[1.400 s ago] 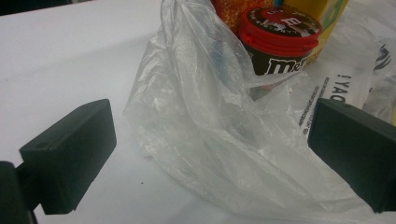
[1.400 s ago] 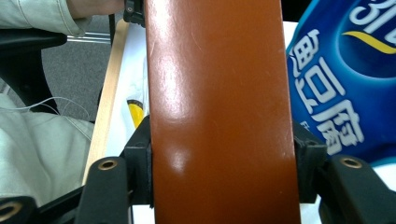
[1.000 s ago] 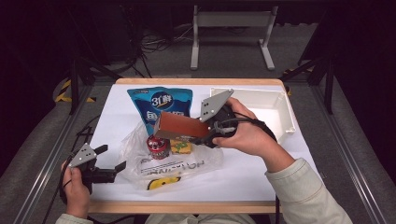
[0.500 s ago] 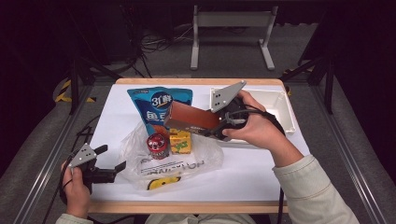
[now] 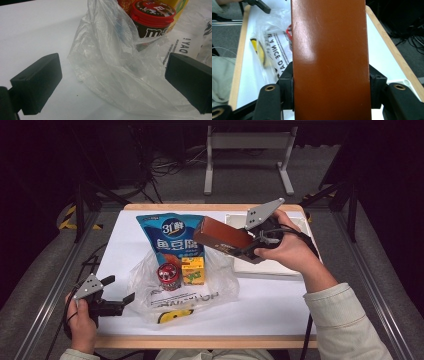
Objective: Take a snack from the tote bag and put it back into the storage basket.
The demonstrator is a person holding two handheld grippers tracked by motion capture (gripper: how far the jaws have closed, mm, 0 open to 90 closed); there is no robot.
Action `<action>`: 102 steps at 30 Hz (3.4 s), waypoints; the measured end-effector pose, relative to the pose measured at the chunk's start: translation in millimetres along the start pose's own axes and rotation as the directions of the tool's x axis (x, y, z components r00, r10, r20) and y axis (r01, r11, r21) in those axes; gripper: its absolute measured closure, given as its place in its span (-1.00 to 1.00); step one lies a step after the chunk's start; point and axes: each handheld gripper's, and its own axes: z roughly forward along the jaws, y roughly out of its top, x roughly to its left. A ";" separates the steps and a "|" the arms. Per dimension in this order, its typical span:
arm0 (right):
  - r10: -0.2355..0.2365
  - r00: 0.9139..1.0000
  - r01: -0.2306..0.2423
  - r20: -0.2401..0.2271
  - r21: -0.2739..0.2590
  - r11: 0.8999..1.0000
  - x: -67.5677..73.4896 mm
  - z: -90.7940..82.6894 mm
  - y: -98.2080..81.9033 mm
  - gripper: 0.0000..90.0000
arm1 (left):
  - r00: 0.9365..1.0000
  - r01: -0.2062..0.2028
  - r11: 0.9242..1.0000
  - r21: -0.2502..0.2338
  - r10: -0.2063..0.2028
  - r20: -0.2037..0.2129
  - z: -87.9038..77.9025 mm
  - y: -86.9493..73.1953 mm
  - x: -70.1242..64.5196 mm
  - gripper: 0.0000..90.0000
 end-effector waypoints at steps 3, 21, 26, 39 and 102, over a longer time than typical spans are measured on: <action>0.007 1.000 -0.007 0.009 -0.001 1.000 -4.0 -2.6 -3.6 -0.06 | 1.000 -0.004 1.000 -0.002 0.004 0.005 -0.3 -0.1 0.2 -0.96; 0.063 0.996 -0.064 0.060 0.014 0.998 -34.9 -15.0 -30.8 -0.06 | 1.000 -0.011 1.000 -0.004 0.011 0.010 -1.1 -0.6 -0.1 -0.96; 0.074 0.994 -0.075 0.077 0.014 0.997 -42.7 -19.1 -36.8 -0.06 | 1.000 -0.010 1.000 -0.004 0.010 0.009 -0.8 -0.5 -0.1 -0.96; 0.093 0.987 -0.099 0.130 0.047 0.994 -64.7 -21.7 -50.6 -0.06 | 1.000 -0.010 1.000 -0.002 0.010 0.000 -5.4 -3.1 -1.1 -0.96; 0.180 0.960 -0.226 0.215 0.212 0.951 -123.6 28.0 -133.6 -0.06 | 1.000 -0.008 1.000 0.007 0.008 -0.021 -12.8 -9.3 -4.2 -0.97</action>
